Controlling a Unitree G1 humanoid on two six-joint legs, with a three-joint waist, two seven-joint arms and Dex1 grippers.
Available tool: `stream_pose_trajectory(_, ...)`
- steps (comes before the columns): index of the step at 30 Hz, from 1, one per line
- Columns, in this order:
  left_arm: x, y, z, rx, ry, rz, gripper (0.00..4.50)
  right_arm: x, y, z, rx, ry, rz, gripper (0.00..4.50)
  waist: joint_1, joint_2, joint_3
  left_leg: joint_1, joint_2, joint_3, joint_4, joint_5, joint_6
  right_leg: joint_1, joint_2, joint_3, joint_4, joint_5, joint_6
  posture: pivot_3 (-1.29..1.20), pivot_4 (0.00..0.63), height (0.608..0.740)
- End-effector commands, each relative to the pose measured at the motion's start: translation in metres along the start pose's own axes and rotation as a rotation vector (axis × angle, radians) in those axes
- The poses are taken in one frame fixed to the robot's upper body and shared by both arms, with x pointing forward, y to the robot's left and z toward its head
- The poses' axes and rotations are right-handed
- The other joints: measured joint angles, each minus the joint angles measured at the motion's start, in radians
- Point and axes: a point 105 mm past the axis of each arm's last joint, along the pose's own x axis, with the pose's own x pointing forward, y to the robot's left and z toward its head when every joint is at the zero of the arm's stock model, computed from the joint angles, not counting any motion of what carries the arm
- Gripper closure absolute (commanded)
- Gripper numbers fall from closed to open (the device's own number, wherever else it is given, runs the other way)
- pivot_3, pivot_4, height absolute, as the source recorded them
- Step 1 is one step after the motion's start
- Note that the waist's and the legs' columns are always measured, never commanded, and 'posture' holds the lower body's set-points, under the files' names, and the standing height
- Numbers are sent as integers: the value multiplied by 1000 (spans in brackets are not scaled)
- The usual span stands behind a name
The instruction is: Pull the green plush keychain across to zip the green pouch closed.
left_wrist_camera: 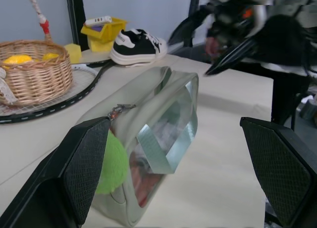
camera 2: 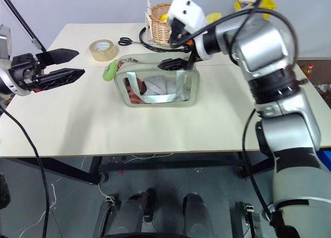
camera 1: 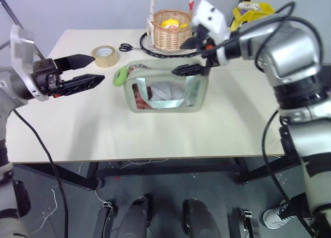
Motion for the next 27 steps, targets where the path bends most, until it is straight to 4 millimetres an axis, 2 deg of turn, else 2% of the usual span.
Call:
stream_pose_trajectory(1,-3,-7,16,62,-22,-15,11,15,-6,9,-66,54,11,0,-4,0,0,0,0,0,0,0,0,0,0,0,0,0,0,0,150,724)
stream_pose_trajectory(4,-1,-8,17,69,-26,-18,11,34,0,3,-78,115,72,0,-6,0,0,1,0,0,0,0,0,-1,1,0,3,0,0,0,150,724)
stream_pose_trajectory(7,0,-9,16,73,-23,-22,0,47,1,-1,-111,150,74,843,-8,0,0,1,0,-1,0,1,-2,-2,1,0,6,0,0,0,150,724)
stream_pose_trajectory(11,-2,-10,13,74,-15,-17,0,46,3,1,-122,138,104,2792,-8,0,0,1,0,-2,0,2,-3,-3,2,0,8,0,0,0,150,724)
stream_pose_trajectory(14,-3,-10,12,76,-9,-14,0,37,1,7,-114,111,108,4435,-8,0,0,1,0,-2,0,2,-4,-3,2,0,8,0,0,0,150,724)
stream_pose_trajectory(17,-2,-10,10,77,-4,-14,0,20,3,16,-103,74,131,4479,-6,1,0,1,0,-2,-1,2,-4,-4,3,0,8,0,0,0,150,724)
stream_pose_trajectory(20,-1,-9,8,73,-2,-19,0,2,10,16,-97,73,148,4479,-5,1,0,0,0,-2,-1,2,-4,-4,2,0,8,0,0,0,150,724)
stream_pose_trajectory(24,2,-9,4,63,5,-29,0,-14,30,2,-103,104,170,4479,-6,0,0,1,0,-2,-1,2,-4,-3,2,0,8,0,0,0,150,724)
stream_pose_trajectory(27,5,-9,2,58,8,-36,0,-18,47,-14,-89,138,189,4479,-6,0,0,2,1,-2,-1,2,-4,-3,2,0,8,0,0,0,150,724)
